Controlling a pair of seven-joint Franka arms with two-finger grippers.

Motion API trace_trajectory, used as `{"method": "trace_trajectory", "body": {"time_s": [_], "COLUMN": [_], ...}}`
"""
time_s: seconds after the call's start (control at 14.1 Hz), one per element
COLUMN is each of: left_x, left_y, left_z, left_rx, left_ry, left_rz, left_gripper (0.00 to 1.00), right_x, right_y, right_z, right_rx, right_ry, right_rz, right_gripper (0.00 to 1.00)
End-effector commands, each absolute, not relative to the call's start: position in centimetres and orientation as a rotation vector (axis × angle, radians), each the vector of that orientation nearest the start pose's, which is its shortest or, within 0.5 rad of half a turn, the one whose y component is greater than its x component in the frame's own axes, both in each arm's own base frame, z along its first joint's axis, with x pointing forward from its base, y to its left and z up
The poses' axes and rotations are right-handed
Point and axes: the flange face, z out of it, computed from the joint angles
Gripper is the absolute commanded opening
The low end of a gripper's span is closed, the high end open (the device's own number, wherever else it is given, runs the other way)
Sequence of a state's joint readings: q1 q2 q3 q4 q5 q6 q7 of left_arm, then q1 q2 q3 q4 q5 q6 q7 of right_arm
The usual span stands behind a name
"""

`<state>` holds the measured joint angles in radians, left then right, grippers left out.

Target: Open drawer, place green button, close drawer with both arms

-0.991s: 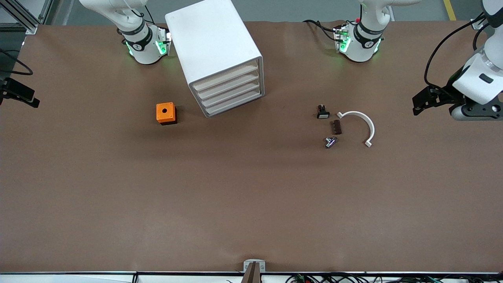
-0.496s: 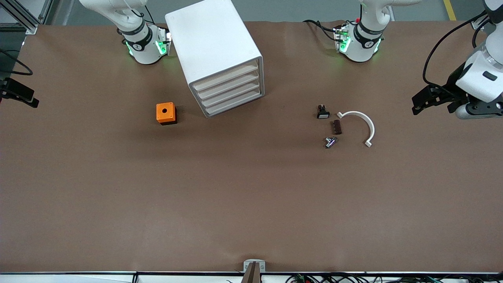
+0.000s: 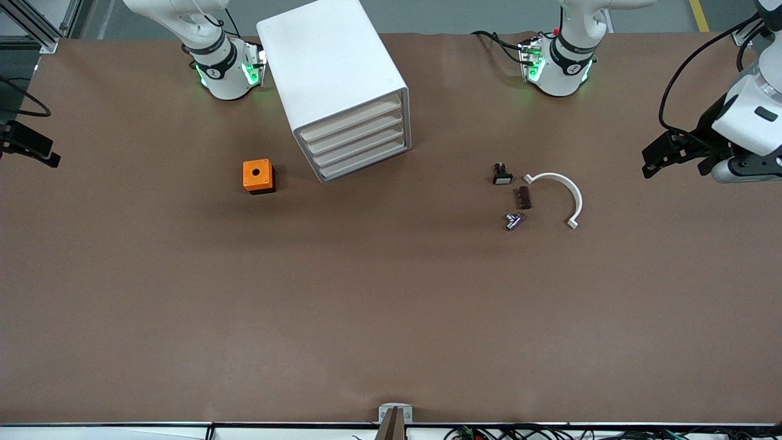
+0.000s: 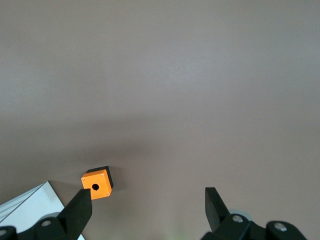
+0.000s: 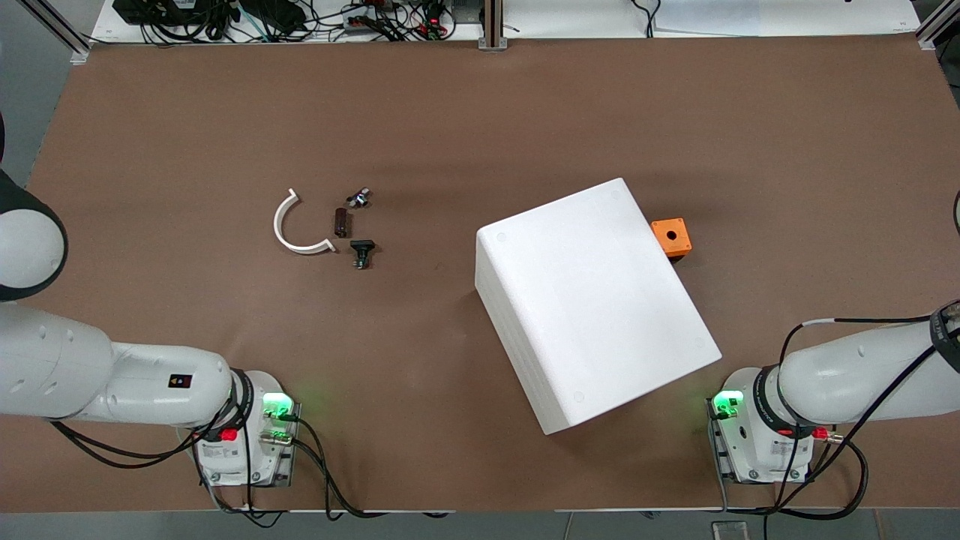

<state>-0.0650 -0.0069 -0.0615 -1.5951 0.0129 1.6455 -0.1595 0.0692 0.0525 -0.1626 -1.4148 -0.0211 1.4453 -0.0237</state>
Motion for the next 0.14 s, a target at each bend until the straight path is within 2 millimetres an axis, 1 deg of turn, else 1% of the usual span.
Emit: {"method": "trace_trajectory", "body": {"time_s": [0.0,0.07], "left_x": [55.93,56.04], "left_y": [-6.70,-6.83], "left_z": [62.78,63.41], "left_rx": [-3.147,-3.152], "left_ry": [-0.060,-0.058], "left_rz": [-0.103,-0.124], "left_gripper": [1.00,1.00], "right_x": [55.25,55.36], "right_y": [-5.21,-4.97], "right_z": [66.58,66.52], "right_rx": [-3.183,-3.185], "right_ry": [0.100,0.095], "right_rz": [0.018,0.016], "right_gripper": [1.00,1.00]}}
